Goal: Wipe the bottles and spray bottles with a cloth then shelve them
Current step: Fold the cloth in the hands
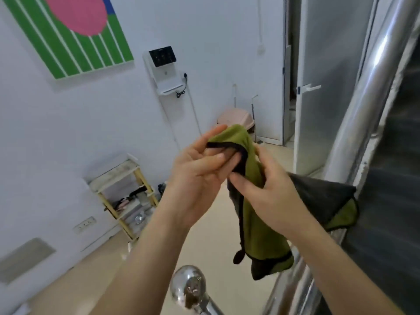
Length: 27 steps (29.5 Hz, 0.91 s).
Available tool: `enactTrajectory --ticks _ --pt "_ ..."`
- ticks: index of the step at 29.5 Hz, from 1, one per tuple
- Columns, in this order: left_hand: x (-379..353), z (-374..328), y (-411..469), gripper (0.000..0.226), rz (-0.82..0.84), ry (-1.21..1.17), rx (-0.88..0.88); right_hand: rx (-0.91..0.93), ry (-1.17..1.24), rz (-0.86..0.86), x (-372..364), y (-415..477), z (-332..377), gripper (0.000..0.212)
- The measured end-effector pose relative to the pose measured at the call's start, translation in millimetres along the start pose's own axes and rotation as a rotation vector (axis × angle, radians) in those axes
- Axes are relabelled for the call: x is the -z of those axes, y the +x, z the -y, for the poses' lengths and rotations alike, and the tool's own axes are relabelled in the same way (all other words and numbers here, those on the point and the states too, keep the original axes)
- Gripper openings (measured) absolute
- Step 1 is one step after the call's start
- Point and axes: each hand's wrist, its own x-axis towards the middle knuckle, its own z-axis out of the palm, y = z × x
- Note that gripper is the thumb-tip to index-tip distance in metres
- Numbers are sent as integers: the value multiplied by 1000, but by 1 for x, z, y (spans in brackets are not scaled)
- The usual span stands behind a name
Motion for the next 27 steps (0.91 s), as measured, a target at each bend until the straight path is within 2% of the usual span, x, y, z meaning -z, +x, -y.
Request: enactTrajectory --ticks 2,3,5,7,11,13,14,17,19,22,24,25,27 --pt "37 -24 -7 21 -189 425 -194 -140 243 -77 -29 18 2 19" --pt "62 -36 -13 12 -295 661 -278 -226 360 -39 -47 29 4 14" --pt "120 -57 -27 30 -435 1040 -375 -340 481 119 -88 51 13 15" --pt "182 -72 -44 45 -490 1205 -338 -369 511 203 -141 72 21 23" --pt "289 -98 -91 43 -419 942 -109 -404 440 203 -266 102 35 22" --pt "332 -106 -117 32 -437 873 -16 -375 266 200 -327 109 33 29" --pt "353 -108 -129 32 -477 838 26 -305 113 234 -355 109 30 37" --pt "414 -116 -161 67 -585 695 127 -104 -213 396 -433 100 12 53" --pt "448 -126 -172 59 -680 466 166 -97 -246 449 -472 92 -16 49" --pt "492 -142 -166 37 -765 163 157 -107 -347 387 -525 87 -57 19" --pt "524 -150 -153 30 -806 135 131 -219 -245 344 -552 90 -67 14" --pt "540 -156 -144 28 -797 144 123 -325 -106 428 -565 93 -70 15" --pt "572 -168 -125 24 -763 154 108 -580 149 748 -594 97 -80 32"
